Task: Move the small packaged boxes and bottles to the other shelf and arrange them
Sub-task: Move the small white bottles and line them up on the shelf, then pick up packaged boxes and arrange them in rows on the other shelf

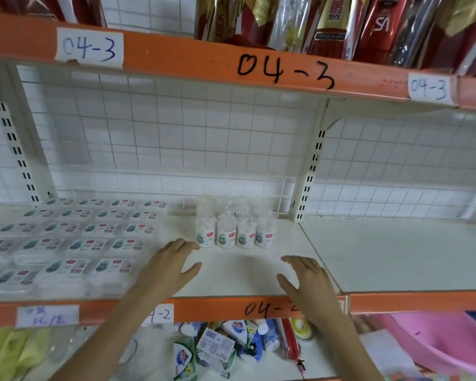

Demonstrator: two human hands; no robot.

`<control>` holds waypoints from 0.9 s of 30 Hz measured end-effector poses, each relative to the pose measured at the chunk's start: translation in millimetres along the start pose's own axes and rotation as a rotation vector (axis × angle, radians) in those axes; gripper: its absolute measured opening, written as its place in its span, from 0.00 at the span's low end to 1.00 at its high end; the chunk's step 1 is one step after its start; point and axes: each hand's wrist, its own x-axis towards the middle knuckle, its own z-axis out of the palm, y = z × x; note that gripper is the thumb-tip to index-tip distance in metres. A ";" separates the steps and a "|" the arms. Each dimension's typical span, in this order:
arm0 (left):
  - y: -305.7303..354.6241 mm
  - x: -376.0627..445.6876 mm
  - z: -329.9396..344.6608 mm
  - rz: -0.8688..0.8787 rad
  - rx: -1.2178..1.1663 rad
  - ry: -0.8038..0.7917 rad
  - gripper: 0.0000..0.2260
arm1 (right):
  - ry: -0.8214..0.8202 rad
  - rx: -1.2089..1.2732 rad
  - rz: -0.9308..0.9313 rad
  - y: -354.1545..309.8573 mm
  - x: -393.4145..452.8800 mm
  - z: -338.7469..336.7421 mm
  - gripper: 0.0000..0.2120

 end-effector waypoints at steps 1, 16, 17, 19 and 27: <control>6.0 -11.0 -1.9 -0.014 -0.027 -0.011 0.23 | 0.001 0.008 -0.002 -0.8 -13.8 0.3 0.23; 48.6 -282.5 -67.9 -0.341 0.212 -0.123 0.15 | -0.321 0.289 -0.252 -64.6 -171.7 18.9 0.21; 46.0 -305.8 -78.2 -0.399 0.233 -0.121 0.13 | -0.388 0.321 -0.291 -82.2 -175.5 23.3 0.25; 44.7 -347.2 -103.4 -0.527 0.238 -0.099 0.13 | -0.473 0.378 -0.370 -117.5 -179.7 32.8 0.29; 20.5 -502.1 -186.5 -1.044 0.266 0.078 0.22 | -0.581 0.489 -0.675 -273.6 -185.0 68.4 0.18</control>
